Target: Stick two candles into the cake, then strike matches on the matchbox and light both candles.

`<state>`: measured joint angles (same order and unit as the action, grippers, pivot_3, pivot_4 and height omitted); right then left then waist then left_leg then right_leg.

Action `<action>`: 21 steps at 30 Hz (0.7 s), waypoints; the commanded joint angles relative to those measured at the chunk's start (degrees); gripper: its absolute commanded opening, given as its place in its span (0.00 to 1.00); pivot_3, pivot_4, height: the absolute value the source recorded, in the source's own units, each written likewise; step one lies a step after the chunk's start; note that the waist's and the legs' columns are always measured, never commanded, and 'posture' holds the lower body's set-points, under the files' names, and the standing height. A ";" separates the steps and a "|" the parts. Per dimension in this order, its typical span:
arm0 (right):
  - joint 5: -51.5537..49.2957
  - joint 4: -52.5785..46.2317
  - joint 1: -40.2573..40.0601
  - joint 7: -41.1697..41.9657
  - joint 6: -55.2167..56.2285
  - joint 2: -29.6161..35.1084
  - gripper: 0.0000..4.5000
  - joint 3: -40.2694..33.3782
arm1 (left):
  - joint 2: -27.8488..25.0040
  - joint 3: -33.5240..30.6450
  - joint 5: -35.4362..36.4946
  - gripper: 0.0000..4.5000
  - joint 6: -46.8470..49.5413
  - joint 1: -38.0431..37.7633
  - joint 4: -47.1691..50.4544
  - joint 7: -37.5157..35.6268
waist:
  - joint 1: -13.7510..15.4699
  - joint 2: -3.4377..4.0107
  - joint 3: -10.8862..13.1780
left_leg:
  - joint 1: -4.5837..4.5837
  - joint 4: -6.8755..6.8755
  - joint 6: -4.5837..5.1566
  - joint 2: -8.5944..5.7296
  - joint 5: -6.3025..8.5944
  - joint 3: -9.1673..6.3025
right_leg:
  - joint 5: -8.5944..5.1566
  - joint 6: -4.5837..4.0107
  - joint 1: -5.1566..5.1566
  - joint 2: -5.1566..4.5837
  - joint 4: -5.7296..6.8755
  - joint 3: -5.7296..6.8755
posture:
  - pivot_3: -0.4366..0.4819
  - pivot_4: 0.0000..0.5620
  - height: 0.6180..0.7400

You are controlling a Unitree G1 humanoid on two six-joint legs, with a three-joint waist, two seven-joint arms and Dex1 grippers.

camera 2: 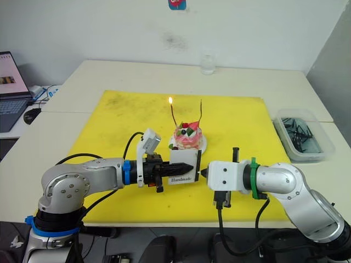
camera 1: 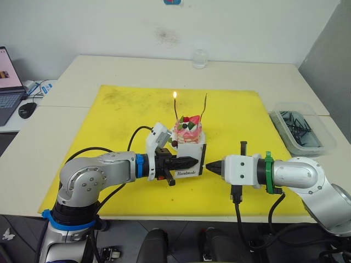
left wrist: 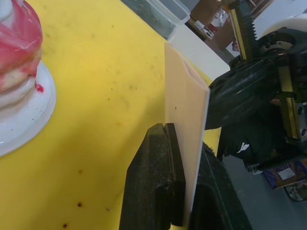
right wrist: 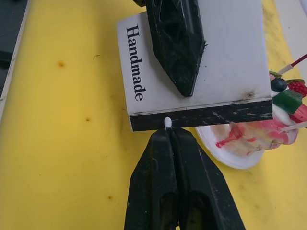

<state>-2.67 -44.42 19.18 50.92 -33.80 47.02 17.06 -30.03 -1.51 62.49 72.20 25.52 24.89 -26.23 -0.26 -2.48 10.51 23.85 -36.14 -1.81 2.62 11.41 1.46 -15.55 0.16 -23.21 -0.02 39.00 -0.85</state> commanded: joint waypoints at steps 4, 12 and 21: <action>2.00 1.00 0.95 -0.49 2.85 -0.26 0.01 0.25 | 0.42 -0.98 2.01 0.00 -0.14 1.13 1.14 0.66 | 0.00 0.00 0.00 | 0.00 0.00 0.00 0.00 0.00 0.00 | 0.00 0.00 0.00 0.00 -0.01 -0.01 | 0.48 0.27 1.00; 3.55 1.87 1.16 -0.43 4.04 -1.64 0.01 1.79 | 2.00 -0.64 2.38 0.00 -0.59 1.30 1.15 1.44 | 0.00 0.00 0.00 | 0.00 0.00 0.00 0.00 0.00 0.00 | 0.00 0.00 0.00 0.00 0.00 -0.01 | 0.48 0.27 1.00; 5.04 2.38 1.55 -0.25 4.41 -3.11 0.01 2.77 | 2.65 -0.63 2.54 0.00 -0.69 1.69 0.87 1.59 | 0.00 0.00 0.00 | 0.00 0.00 0.00 0.00 0.00 0.00 | 0.00 0.00 0.00 0.01 0.00 -0.01 | 0.48 0.27 1.00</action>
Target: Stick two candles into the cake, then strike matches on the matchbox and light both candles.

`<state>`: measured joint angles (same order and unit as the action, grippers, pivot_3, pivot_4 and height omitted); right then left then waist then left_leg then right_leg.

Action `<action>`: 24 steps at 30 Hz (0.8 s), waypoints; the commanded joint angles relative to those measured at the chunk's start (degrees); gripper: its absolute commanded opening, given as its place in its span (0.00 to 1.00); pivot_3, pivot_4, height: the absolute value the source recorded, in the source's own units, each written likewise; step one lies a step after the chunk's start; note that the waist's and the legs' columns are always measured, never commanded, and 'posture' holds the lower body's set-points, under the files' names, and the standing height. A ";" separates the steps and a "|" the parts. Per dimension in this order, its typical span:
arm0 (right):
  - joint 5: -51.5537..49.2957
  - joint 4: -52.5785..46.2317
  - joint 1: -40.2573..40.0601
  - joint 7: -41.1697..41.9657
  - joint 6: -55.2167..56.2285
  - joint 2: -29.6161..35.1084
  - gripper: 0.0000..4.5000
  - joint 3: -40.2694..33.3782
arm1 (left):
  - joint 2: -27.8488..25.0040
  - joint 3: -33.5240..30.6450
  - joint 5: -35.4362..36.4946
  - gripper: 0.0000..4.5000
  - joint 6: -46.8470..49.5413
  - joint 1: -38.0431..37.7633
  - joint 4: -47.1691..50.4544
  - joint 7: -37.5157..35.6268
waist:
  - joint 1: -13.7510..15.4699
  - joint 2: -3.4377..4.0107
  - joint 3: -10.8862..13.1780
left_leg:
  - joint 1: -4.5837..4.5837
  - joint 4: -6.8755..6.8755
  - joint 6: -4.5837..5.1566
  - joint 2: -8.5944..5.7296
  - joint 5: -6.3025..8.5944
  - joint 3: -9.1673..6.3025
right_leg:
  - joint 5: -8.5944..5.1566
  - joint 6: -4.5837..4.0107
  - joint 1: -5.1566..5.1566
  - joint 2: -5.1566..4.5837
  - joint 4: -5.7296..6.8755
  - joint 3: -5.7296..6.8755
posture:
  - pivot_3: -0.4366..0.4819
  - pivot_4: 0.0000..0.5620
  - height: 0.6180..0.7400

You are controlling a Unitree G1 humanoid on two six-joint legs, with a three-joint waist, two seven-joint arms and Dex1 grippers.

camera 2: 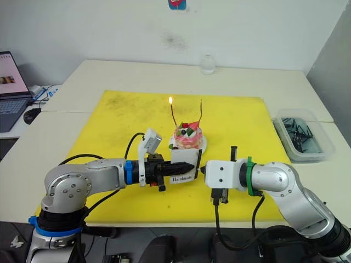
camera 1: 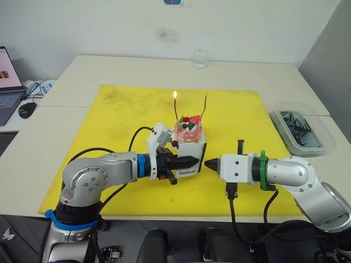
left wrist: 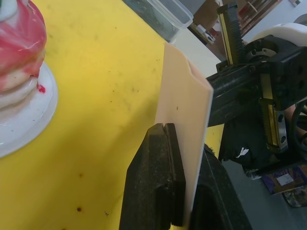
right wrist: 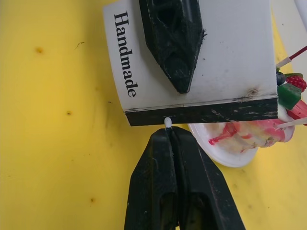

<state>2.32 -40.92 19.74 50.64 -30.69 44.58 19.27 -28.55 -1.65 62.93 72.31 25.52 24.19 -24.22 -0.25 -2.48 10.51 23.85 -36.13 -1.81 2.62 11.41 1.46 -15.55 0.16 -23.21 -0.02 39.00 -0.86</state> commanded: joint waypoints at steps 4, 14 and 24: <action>0.54 -0.17 1.03 0.10 1.72 -1.07 0.01 0.46 | 1.29 -0.80 2.71 0.00 -0.41 1.74 1.43 -0.37 | 0.00 0.00 0.00 | 0.00 0.00 0.00 0.00 0.00 0.00 | 0.00 0.00 0.00 0.00 0.00 0.00 | 0.48 0.27 1.00; -3.99 -3.50 -1.37 4.64 1.17 3.66 0.01 -6.44 | -2.89 -0.39 -0.55 0.00 -0.98 1.40 -1.09 -4.29 | 0.01 0.00 0.00 | 0.00 0.00 0.00 0.00 0.00 -0.01 | 0.00 0.00 0.00 0.00 0.00 0.02 | 0.48 0.27 1.00; -9.61 -6.34 -2.16 4.25 -0.33 4.22 0.01 -9.58 | -4.44 0.01 1.97 0.00 2.47 2.05 -4.50 -9.29 | -0.03 0.00 0.00 | 0.00 0.00 0.00 0.00 0.00 -0.01 | 0.00 0.00 0.00 0.01 0.00 0.02 | 0.48 0.27 1.00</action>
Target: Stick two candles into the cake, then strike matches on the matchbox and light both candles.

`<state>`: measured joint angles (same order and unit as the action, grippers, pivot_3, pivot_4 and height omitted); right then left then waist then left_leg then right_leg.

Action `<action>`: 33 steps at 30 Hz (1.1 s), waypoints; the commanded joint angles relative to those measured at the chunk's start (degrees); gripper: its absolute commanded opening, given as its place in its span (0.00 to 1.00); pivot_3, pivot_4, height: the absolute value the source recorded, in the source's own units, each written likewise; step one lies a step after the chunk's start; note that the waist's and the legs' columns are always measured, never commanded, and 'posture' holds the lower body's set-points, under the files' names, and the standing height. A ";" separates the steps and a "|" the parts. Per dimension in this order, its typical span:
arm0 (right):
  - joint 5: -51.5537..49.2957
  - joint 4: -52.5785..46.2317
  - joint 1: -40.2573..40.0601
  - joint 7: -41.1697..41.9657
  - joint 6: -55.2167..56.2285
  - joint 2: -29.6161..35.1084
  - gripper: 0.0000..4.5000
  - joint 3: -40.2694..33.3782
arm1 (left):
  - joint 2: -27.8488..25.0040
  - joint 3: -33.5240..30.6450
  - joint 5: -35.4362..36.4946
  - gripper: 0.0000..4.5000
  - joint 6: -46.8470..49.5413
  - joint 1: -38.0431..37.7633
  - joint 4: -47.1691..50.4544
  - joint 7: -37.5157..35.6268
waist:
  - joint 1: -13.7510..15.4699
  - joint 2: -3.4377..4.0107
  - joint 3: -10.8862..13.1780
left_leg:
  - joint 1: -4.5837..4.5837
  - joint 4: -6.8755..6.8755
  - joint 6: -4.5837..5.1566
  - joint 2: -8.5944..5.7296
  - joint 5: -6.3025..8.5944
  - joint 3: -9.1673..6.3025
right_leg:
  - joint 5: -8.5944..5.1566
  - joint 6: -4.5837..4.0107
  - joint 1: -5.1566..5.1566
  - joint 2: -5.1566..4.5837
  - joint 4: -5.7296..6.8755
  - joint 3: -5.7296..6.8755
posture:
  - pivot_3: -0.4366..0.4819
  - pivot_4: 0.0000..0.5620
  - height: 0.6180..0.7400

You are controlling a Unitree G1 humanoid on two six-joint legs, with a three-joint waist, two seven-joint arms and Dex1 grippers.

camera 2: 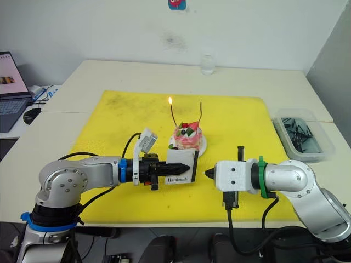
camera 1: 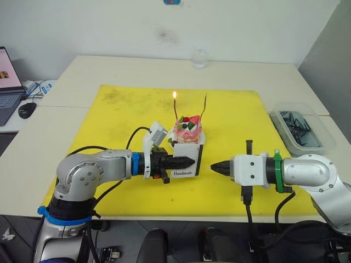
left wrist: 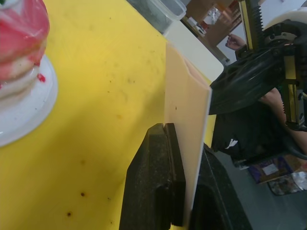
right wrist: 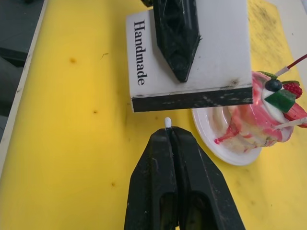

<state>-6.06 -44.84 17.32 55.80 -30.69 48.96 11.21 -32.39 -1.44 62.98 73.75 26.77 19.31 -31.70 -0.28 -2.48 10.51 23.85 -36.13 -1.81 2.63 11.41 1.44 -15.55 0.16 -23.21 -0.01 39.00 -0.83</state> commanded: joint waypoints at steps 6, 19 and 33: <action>-1.76 -2.75 0.41 -2.19 -0.22 -0.84 0.01 -0.87 | -0.40 -0.74 2.35 0.00 2.59 0.94 0.09 -2.44 | 0.00 0.00 0.00 | 0.00 0.00 0.00 0.00 0.00 0.01 | 0.00 0.00 0.00 0.00 0.00 -0.01 | 0.48 0.27 1.00; 0.84 0.02 1.44 -3.10 1.48 -1.75 0.01 3.65 | 0.86 -0.84 2.84 0.00 3.32 0.09 1.12 -1.20 | 0.00 0.00 0.00 | 0.00 0.00 0.00 0.00 0.00 0.00 | 0.00 0.00 0.00 0.00 0.00 -0.01 | 0.48 0.27 1.00; 2.18 0.48 2.42 -5.09 -0.41 -3.19 0.01 3.16 | 1.69 -0.71 0.99 0.00 0.84 -0.03 1.72 0.25 | 0.01 0.00 0.00 | 0.00 0.00 0.00 0.00 0.00 0.01 | 0.00 0.00 0.00 -0.01 0.00 -0.02 | 0.48 0.27 1.00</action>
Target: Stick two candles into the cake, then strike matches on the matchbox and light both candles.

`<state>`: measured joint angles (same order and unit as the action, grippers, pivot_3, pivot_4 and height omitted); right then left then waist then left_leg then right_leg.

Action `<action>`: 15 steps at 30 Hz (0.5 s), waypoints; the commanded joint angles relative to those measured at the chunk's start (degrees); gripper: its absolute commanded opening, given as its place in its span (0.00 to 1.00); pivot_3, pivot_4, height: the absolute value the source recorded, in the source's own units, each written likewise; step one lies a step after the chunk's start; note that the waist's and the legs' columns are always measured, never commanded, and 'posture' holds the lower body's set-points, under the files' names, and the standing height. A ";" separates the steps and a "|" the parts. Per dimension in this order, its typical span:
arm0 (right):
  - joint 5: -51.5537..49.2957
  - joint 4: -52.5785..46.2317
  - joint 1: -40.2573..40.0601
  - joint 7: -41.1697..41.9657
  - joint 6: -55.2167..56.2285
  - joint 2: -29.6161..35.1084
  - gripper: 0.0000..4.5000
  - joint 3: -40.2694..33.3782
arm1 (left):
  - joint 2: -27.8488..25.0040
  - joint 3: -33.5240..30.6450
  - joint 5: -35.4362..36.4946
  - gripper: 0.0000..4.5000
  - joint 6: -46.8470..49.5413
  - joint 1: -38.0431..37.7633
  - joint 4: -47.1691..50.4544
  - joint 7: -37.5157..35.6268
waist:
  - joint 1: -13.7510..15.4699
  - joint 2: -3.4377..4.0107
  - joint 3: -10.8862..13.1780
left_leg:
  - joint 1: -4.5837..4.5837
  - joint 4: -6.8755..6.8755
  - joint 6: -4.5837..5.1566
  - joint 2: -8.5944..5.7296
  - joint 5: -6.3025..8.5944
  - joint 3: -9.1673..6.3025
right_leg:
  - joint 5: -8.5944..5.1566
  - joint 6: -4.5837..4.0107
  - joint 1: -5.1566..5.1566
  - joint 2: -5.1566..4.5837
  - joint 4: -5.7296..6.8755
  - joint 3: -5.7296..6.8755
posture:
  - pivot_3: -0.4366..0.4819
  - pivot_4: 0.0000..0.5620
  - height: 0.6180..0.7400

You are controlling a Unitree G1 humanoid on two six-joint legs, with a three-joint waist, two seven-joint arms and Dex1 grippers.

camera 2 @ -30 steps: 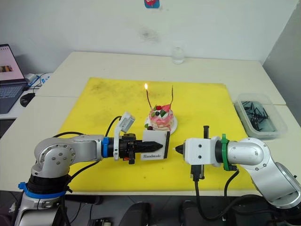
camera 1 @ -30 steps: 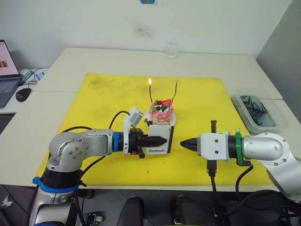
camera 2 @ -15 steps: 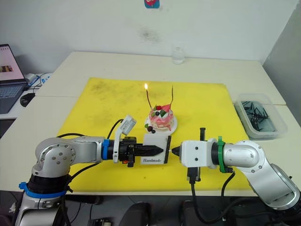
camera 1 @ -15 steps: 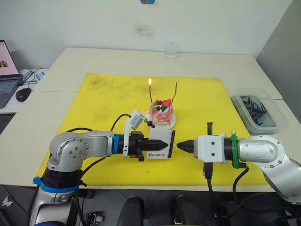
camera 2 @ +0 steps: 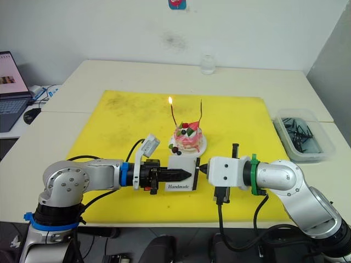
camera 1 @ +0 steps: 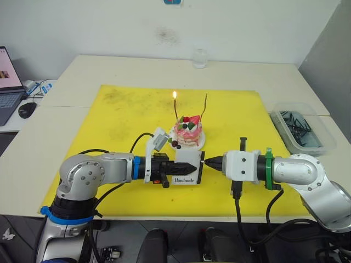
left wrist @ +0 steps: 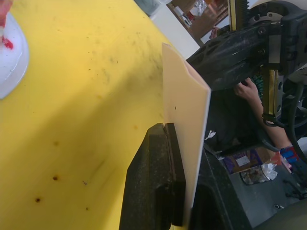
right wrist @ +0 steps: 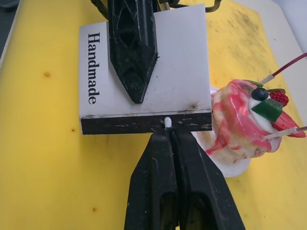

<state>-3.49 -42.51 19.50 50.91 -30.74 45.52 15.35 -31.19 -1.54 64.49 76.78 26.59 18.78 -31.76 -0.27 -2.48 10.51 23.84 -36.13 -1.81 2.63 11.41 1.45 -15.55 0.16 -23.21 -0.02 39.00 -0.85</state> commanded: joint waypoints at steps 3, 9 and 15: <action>-0.74 -2.62 -0.28 0.17 -0.96 0.75 0.01 -1.11 | 0.61 -0.44 -1.58 0.00 -3.31 0.08 2.53 0.66 | 0.01 0.00 0.00 | 0.00 0.00 0.00 0.00 0.00 0.00 | 0.00 0.00 0.00 0.00 0.00 0.00 | 0.48 0.27 1.00; -0.07 -3.08 -0.32 -0.45 -2.20 0.50 0.01 0.01 | 0.60 -0.21 -1.91 0.00 -3.85 0.03 2.81 0.64 | -0.01 0.00 0.00 | 0.00 0.00 0.00 0.00 0.00 -0.01 | 0.00 0.00 0.00 0.00 0.00 0.01 | 0.48 0.27 1.00; 0.78 -2.56 -0.05 -0.87 -2.31 0.11 0.01 1.45 | 0.59 -0.25 -1.52 0.00 -3.83 0.23 2.81 0.64 | -0.01 0.00 0.00 | 0.00 0.00 0.00 0.00 0.00 0.00 | 0.00 0.00 0.00 0.00 0.00 0.00 | 0.48 0.27 1.00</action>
<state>-3.33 -43.76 18.94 50.69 -33.10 45.86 16.87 -31.08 -1.52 62.23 73.54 26.58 19.86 -30.80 -0.28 -2.48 10.51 23.84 -36.13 -1.81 2.63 11.41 1.45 -15.55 0.16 -23.21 -0.02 39.00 -0.85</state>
